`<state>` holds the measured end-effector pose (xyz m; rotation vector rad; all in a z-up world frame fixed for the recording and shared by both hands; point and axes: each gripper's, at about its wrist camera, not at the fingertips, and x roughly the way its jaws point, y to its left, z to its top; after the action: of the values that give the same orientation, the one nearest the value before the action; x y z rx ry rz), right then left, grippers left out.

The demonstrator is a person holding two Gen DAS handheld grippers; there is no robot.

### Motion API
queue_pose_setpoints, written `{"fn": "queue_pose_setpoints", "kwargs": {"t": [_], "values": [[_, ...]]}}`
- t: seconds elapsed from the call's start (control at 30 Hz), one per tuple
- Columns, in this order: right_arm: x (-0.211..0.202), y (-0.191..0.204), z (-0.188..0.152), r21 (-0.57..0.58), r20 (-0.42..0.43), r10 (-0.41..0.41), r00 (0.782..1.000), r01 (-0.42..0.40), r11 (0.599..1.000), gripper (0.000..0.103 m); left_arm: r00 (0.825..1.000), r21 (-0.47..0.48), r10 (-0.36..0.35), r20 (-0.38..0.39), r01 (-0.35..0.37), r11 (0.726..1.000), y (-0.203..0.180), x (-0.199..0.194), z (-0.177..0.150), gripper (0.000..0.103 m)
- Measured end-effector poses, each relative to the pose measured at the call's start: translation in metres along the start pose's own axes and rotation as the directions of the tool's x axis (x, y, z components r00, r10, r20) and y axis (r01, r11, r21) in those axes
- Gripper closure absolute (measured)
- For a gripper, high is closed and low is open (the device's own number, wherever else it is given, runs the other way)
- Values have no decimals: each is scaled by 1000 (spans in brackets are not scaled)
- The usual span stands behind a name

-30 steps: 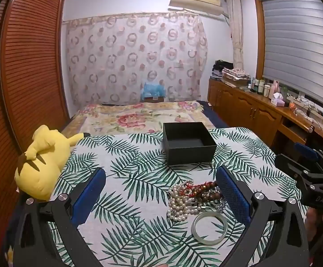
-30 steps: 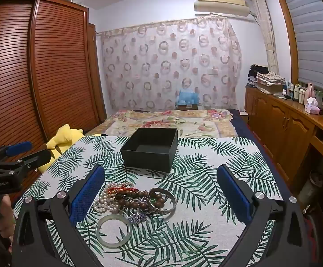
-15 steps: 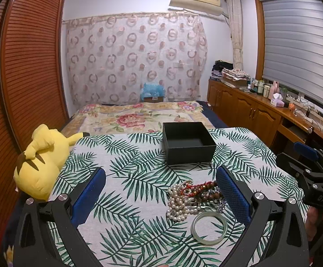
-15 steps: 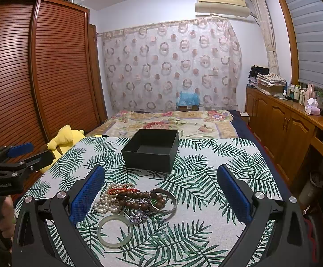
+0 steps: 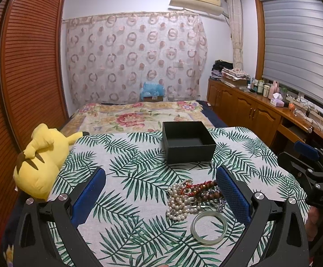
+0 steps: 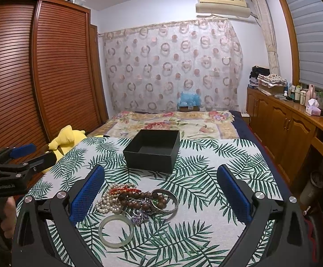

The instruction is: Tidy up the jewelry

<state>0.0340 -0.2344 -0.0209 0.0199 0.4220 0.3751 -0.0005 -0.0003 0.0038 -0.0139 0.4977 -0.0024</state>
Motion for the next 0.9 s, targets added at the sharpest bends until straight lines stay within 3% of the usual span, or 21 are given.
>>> {"fn": "queue_pose_setpoints", "kwargs": {"t": [0.9], "values": [[0,2,0,1,1,2,1000,-2,1000,2,1000,-2,0,-3,0,1000,-1,-1,0,7]]}}
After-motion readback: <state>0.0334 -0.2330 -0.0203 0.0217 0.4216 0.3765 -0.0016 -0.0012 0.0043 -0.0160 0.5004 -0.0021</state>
